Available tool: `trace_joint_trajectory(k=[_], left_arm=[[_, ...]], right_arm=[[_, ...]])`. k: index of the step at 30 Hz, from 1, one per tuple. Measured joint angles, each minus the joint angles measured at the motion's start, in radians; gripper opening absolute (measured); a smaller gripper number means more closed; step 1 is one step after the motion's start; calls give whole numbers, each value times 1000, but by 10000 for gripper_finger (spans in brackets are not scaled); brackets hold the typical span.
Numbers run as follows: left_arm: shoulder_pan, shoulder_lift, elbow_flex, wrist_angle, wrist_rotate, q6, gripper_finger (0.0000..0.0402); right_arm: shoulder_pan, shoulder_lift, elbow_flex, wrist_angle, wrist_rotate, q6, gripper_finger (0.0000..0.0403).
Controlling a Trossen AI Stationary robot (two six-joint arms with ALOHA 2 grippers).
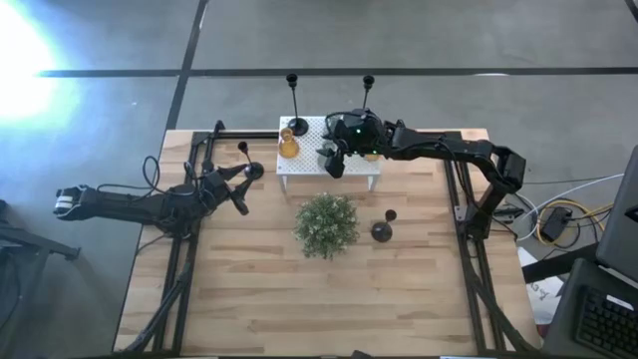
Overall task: Pick & Place candle stick holders
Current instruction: Put the green glass candle holder on the shelf, then adjust the green glass candle holder
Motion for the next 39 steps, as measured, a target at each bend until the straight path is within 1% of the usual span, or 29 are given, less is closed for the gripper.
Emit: trace_joint_trajectory(k=[6, 12, 19, 26, 28, 32, 34, 37, 39], left_arm=[[0, 0, 0, 0, 0, 0, 195], [0, 0, 0, 0, 0, 0, 195], [0, 0, 0, 0, 0, 0, 195], [0, 0, 0, 0, 0, 0, 195], [0, 0, 0, 0, 0, 0, 195], [0, 0, 0, 0, 0, 0, 195], [0, 0, 0, 0, 0, 0, 195], [0, 0, 0, 0, 0, 0, 195], [0, 0, 0, 0, 0, 0, 195]], right_arm=[[-1, -1, 69, -59, 27, -33, 225], [2, -2, 177, -199, 26, -43, 224], [8, -2, 289, -319, 25, -46, 223], [38, -2, 421, -399, 25, -43, 209], [54, -2, 458, -399, 25, -67, 201], [83, 1, 549, -454, 36, -176, 177], [94, 3, 598, -506, 75, -249, 157], [94, 5, 655, -621, 108, -375, 110], [85, 5, 684, -693, 109, -451, 68]])
